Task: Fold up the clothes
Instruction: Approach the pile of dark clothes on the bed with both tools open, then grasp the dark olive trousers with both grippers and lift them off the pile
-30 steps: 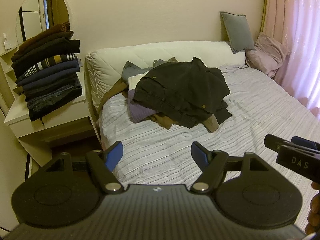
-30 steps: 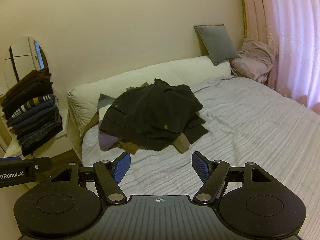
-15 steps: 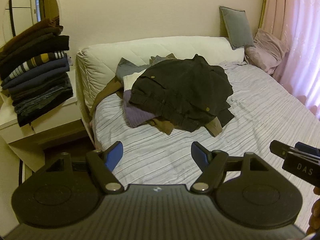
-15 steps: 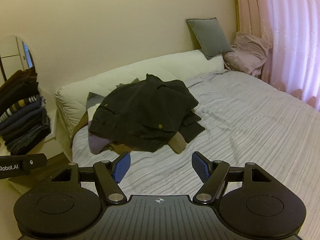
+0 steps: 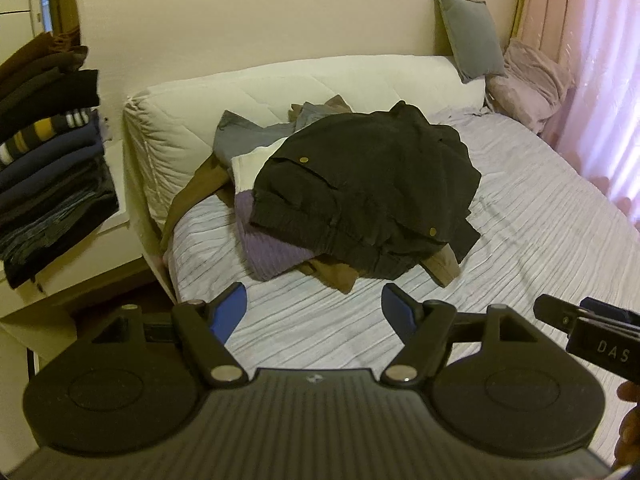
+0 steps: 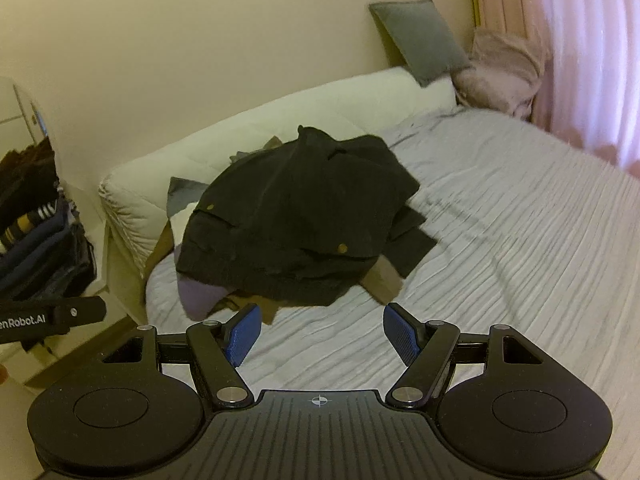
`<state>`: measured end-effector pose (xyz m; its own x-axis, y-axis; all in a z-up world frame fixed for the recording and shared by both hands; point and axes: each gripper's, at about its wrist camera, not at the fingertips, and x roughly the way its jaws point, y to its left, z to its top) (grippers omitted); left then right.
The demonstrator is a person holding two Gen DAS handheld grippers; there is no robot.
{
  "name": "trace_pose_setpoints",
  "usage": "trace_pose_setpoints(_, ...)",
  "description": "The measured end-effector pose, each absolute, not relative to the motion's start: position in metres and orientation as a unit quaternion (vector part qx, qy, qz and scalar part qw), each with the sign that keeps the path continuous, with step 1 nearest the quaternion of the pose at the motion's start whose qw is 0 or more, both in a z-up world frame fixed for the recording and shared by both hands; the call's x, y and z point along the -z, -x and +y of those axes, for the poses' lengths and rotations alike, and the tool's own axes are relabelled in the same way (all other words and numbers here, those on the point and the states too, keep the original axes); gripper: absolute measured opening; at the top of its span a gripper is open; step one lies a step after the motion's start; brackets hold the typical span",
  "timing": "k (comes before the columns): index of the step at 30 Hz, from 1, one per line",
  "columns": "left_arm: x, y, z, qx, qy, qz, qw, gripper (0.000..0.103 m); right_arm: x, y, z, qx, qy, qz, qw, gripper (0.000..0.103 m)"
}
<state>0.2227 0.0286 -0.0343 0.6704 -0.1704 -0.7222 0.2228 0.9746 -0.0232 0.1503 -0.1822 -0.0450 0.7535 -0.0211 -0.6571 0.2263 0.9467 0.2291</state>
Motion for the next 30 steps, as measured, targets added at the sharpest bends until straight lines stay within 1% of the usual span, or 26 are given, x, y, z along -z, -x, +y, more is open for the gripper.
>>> trace_pose_setpoints(9,0.044,-0.291,0.04,0.13,-0.039,0.401,0.906,0.068,0.063,-0.202,-0.185,0.065,-0.21,0.353,0.91,0.071)
trace_pose_setpoints(13,0.053,-0.323,0.043,0.14,-0.042,0.41,0.9,0.068,0.075,-0.228,-0.184,0.063,-0.237,0.355,0.902,0.071)
trace_pose_setpoints(17,0.065,-0.356,0.043,0.152,-0.043,0.42,0.894,0.065,0.09,-0.257,-0.185,0.064,-0.257,0.364,0.893,0.071)
trace_pose_setpoints(30,0.106,-0.447,0.041,0.18,-0.046,0.452,0.873,0.064,0.153,-0.356,-0.18,0.058,-0.279,0.384,0.878,0.071)
